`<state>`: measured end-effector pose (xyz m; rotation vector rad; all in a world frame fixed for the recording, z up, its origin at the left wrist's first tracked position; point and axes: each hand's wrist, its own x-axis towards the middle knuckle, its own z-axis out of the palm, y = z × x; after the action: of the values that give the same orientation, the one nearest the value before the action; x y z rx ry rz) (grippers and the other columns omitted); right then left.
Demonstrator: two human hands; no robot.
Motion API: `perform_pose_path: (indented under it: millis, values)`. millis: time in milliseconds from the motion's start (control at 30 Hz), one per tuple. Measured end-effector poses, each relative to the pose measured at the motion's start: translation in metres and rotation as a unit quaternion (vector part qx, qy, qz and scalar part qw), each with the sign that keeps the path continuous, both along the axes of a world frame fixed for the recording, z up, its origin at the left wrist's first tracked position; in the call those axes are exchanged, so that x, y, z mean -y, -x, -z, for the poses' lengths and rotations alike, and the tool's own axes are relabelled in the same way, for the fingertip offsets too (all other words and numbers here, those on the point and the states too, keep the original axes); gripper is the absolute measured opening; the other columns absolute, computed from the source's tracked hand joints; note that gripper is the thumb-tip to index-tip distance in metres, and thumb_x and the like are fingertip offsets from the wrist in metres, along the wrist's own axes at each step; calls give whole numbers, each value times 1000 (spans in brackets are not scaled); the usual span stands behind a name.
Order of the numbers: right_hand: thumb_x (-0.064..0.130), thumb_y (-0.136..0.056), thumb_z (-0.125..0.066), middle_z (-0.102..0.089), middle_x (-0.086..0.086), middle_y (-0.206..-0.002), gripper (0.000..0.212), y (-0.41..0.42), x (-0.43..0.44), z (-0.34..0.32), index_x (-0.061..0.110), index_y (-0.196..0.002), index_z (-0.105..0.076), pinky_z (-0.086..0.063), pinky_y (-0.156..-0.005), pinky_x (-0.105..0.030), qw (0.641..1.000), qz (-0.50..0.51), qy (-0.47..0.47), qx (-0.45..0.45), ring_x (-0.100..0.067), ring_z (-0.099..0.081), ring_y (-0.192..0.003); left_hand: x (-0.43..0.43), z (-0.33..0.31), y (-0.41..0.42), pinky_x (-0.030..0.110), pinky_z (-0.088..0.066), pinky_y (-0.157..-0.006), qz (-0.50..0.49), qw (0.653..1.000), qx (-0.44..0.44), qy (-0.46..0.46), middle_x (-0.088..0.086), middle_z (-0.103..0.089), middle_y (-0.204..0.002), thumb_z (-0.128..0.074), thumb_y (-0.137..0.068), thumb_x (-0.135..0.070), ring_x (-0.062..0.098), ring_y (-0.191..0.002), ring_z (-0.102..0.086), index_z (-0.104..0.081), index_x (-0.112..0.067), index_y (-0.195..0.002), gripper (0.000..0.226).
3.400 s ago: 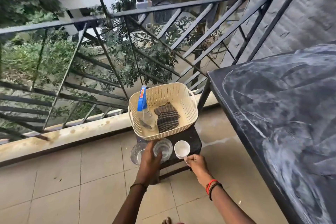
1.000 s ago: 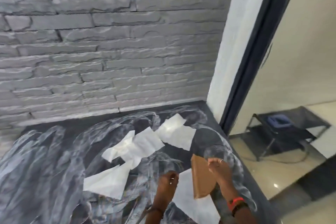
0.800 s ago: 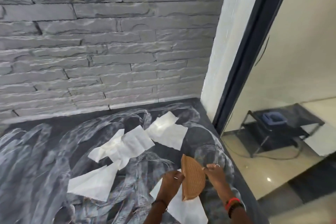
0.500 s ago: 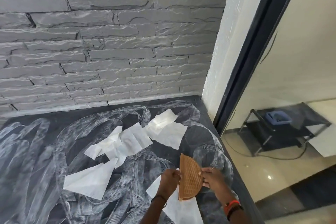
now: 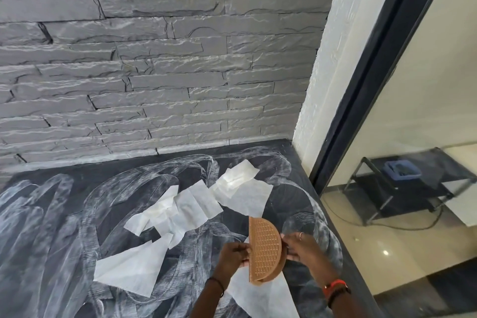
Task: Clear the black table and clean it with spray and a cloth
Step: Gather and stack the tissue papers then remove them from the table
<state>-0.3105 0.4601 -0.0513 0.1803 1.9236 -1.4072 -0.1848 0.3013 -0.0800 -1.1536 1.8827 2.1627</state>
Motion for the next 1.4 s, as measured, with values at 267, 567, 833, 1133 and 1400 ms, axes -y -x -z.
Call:
perform_pose_path:
  millis: [267,567,833,1133,1400]
  values:
    - [-10,-85,-57,-69,-13,-73,11,9,8,-7,-6,-93,-63,-55,-50,-24,1000,13,5,-8,-22,-68,-64,11,-2,8,20,-55,-57,-2,999,-32,-11,2,-70,-66,-51,-96,-3,9,-58,-68,-64,-7,-75,25]
    - [-7,-81,-62,-68,-15,-75,12,68,0,-24,2,-80,-69,-58,-75,-43,986,71,-43,-143,-25,-66,-67,9,17,-6,10,-47,-63,59,985,-11,163,-3,-57,-72,-73,-78,1,9,-68,-56,-54,-21,-73,29]
    - [5,-71,-68,-68,-20,-69,8,101,4,-14,-2,-66,-68,-55,-72,-47,936,10,-213,-279,-33,-67,-71,6,20,-8,5,-43,-60,55,977,-4,208,-6,-58,-71,-71,-80,-2,4,-69,-56,-54,-23,-73,28]
    - [23,-85,-64,-62,-15,-103,28,76,14,-40,4,-106,-62,-46,-85,-38,882,4,-238,-408,-32,-56,-100,13,22,-16,17,-43,-66,30,949,-12,313,-7,-59,-72,-63,-81,2,19,-77,-61,-69,-5,-79,9]
    - [7,-92,-52,-66,-9,-98,17,-17,61,1,4,-100,-67,-46,-81,-27,875,-263,-136,-383,-19,-61,-93,14,19,-19,9,-38,-61,16,935,-15,354,-1,-57,-92,-55,-90,-6,13,-74,-58,-69,-9,-93,15]
